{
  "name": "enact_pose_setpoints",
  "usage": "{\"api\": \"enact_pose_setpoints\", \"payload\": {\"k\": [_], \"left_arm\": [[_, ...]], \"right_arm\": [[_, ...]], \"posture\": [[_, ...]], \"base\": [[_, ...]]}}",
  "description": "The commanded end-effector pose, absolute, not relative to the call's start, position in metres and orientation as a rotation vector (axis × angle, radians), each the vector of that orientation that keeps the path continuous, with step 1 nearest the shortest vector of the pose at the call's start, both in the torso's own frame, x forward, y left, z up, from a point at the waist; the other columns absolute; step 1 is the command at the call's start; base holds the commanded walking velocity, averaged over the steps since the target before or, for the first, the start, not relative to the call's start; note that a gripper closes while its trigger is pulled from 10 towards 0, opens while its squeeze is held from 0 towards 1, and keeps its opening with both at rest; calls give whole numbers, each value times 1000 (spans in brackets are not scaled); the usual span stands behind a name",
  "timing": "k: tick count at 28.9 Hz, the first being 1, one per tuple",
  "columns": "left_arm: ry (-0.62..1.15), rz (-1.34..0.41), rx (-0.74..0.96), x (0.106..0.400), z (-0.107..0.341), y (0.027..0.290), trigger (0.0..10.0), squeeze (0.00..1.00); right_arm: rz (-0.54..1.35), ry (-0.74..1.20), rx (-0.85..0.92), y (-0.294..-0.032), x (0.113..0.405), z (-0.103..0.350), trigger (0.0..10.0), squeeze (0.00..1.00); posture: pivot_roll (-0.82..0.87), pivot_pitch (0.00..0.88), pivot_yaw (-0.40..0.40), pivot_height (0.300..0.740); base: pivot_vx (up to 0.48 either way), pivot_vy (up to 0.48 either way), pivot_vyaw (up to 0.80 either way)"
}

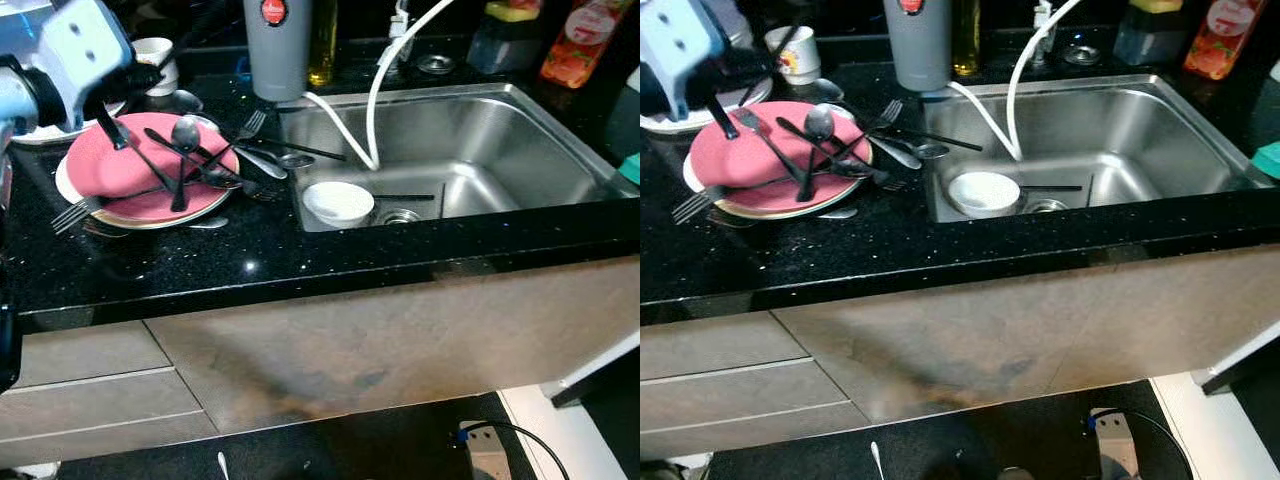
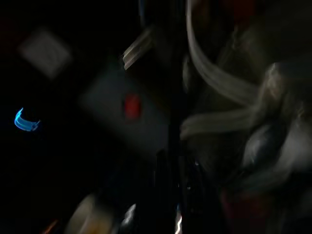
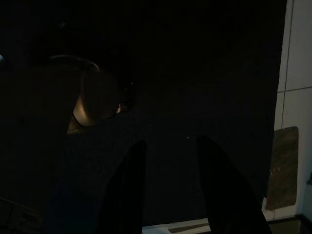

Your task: Kitchen organization

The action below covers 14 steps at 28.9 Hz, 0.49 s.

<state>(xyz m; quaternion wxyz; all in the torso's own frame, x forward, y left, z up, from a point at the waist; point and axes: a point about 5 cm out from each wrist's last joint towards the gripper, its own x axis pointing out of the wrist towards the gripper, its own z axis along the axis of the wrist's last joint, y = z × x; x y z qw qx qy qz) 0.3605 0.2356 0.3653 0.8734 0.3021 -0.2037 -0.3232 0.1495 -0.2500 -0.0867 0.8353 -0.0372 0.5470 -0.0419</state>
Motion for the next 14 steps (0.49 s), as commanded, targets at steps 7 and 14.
{"api": "enact_pose_setpoints", "payload": {"k": [7, 14], "left_arm": [[-600, -701, 208, 356, 359, 204, 10000, 0], [-608, -618, -80, 354, 330, 170, 10000, 0]], "right_arm": [[-80, 1157, -90, -249, 150, -87, 10000, 0], [-79, 1153, -103, -251, 151, -86, 10000, 0]], "posture": [[-4, 11, 25, 740], [-4, 6, 20, 740]], "base": [[0, 0, -59], [0, 0, -717]]}}
